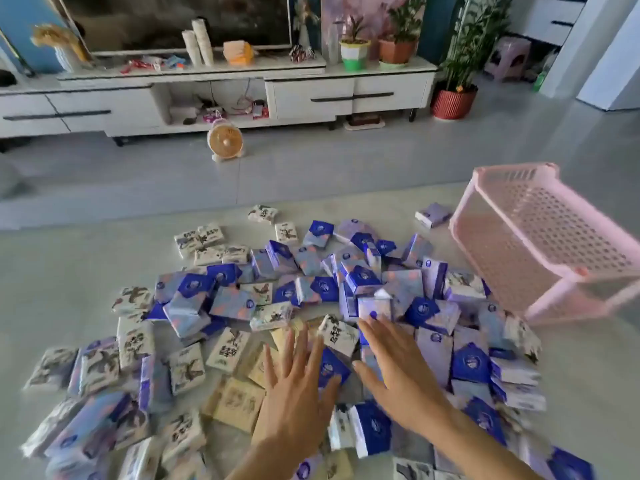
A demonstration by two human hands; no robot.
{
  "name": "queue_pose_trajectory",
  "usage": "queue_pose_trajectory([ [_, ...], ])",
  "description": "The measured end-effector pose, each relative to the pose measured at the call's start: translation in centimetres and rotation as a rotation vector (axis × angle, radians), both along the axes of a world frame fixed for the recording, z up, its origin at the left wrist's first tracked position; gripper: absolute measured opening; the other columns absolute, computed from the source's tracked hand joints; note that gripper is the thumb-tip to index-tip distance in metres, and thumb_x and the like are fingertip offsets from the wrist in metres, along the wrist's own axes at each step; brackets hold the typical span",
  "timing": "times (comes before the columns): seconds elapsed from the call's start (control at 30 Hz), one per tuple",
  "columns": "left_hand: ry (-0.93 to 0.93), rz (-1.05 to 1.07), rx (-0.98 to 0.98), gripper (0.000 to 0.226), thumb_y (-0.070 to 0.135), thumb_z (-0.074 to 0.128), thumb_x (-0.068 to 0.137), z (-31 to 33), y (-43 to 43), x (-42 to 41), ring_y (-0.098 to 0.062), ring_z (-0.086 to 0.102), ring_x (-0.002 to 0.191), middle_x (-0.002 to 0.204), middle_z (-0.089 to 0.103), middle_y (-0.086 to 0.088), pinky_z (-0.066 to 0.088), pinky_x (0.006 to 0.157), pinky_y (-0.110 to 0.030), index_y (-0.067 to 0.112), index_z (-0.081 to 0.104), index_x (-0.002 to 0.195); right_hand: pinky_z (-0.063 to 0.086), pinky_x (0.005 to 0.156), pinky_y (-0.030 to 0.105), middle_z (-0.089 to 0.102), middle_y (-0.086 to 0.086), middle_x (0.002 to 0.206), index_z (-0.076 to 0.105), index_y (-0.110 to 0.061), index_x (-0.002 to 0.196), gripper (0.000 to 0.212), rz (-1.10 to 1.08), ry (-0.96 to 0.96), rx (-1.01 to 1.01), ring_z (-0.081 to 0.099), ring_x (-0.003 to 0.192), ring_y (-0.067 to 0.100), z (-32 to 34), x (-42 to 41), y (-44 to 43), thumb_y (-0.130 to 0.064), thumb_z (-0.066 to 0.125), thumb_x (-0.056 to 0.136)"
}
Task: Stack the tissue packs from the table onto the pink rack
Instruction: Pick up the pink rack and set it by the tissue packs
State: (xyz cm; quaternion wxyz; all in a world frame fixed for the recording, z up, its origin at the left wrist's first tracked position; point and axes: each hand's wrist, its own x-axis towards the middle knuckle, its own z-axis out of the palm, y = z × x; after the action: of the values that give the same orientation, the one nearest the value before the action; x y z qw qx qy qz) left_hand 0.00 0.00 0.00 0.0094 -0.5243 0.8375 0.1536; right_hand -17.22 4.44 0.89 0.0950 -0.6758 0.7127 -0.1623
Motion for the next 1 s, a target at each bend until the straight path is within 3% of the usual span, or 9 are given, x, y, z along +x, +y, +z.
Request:
queue_pose_trajectory([
  [0.07, -0.010, 0.001, -0.069, 0.074, 0.059, -0.001, 0.092, -2.8, 0.1, 0.0, -0.023, 0.015, 0.140, 0.150, 0.027, -0.002, 0.014, 0.107, -0.046, 0.020, 0.039, 0.141, 0.038, 0.104, 0.041, 0.044, 0.007, 0.143, 0.028, -0.018, 0.142, 0.062, 0.008, 0.107, -0.087, 0.035, 0.136, 0.021, -2.3, 0.7, 0.0, -0.056, 0.010, 0.096],
  [0.13, 0.058, 0.019, -0.128, 0.089, 0.069, -0.026, 0.073, -3.5, -0.3, -0.7, -0.018, -0.020, 0.142, 0.155, -0.009, 0.004, -0.009, 0.116, -0.039, 0.028, 0.001, 0.148, 0.024, 0.110, 0.037, 0.043, 0.007, 0.144, 0.027, -0.020, 0.143, 0.059, -0.003, 0.140, -0.219, 0.038, 0.135, 0.023, -3.6, 1.1, -0.2, -0.054, 0.014, 0.097],
  [0.2, 0.067, 0.013, -0.118, 0.092, 0.069, -0.029, 0.061, -3.3, 0.3, -1.0, -0.010, -0.034, 0.135, 0.150, -0.028, 0.010, -0.019, 0.110, -0.036, 0.033, -0.016, 0.145, 0.024, 0.110, 0.037, 0.049, 0.007, 0.139, 0.036, -0.018, 0.140, 0.057, -0.017, 0.227, -0.328, 0.044, 0.131, 0.024, -4.7, 1.5, -0.2, -0.050, 0.021, 0.096],
  [0.33, 0.108, -0.004, -0.243, 0.098, 0.060, -0.021, 0.060, -3.7, 0.2, -1.3, -0.015, -0.014, 0.143, 0.157, -0.009, 0.004, -0.005, 0.116, -0.037, 0.028, 0.005, 0.149, 0.027, 0.102, 0.029, 0.060, 0.001, 0.124, 0.057, -0.014, 0.122, 0.049, 0.038, 0.190, -0.374, 0.053, 0.118, 0.018, -4.9, 1.6, 0.2, -0.046, 0.035, 0.093],
  [0.43, 0.164, -0.008, -0.356, 0.092, 0.060, -0.009, 0.070, -3.7, -0.1, -1.2, -0.020, 0.019, 0.142, 0.153, 0.026, -0.004, 0.016, 0.114, -0.044, 0.021, 0.036, 0.140, 0.035, 0.095, 0.016, 0.062, -0.007, 0.113, 0.062, -0.014, 0.114, 0.030, 0.071, -0.323, -0.339, 0.052, 0.108, 0.004, -2.6, 1.2, 0.8, -0.032, 0.047, 0.094],
  [0.53, 0.199, -0.068, -0.590, 0.059, 0.045, 0.023, 0.087, -2.9, 0.2, -0.8, -0.031, 0.062, 0.105, 0.112, 0.066, -0.013, 0.043, 0.093, -0.057, 0.008, 0.067, 0.103, 0.046, 0.084, 0.018, 0.065, -0.007, 0.097, 0.063, -0.016, 0.096, 0.014, -0.079, -0.682, -0.421, 0.059, 0.093, 0.002, 0.7, -0.5, 2.3, -0.016, 0.049, 0.095],
  [0.6, 0.214, -0.059, -0.666, 0.048, 0.039, 0.033, 0.092, -1.7, 1.6, -0.7, -0.031, 0.067, 0.088, 0.095, 0.070, -0.011, 0.049, 0.084, -0.054, 0.008, 0.070, 0.091, 0.045, 0.082, 0.019, 0.065, -0.001, 0.091, 0.062, -0.014, 0.089, 0.015, -0.185, -0.738, -0.440, 0.060, 0.084, 0.005, 2.7, -2.4, 3.9, -0.012, 0.049, 0.094],
  [0.77, 0.293, -0.137, -0.720, 0.042, 0.033, 0.033, 0.082, 0.3, 6.4, -2.7, -0.028, 0.067, 0.077, 0.081, 0.069, -0.006, 0.053, 0.072, -0.043, 0.012, 0.069, 0.076, 0.047, 0.073, 0.026, 0.066, 0.000, 0.080, 0.061, -0.015, 0.082, 0.015, -0.402, -0.810, -0.420, 0.058, 0.074, 0.012, 5.1, -9.2, 9.8, -0.006, 0.052, 0.090],
  [1.0, 0.331, -0.344, -0.632, 0.042, 0.039, 0.034, 0.079, -1.3, 12.3, -12.0, -0.020, 0.069, 0.084, 0.088, 0.070, 0.002, 0.057, 0.070, -0.041, 0.019, 0.071, 0.083, 0.045, 0.061, 0.022, 0.065, 0.005, 0.078, 0.061, -0.015, 0.081, 0.018, -0.638, -0.922, -0.420, 0.056, 0.066, 0.013, 0.7, -16.6, 15.9, -0.001, 0.053, 0.088],
])
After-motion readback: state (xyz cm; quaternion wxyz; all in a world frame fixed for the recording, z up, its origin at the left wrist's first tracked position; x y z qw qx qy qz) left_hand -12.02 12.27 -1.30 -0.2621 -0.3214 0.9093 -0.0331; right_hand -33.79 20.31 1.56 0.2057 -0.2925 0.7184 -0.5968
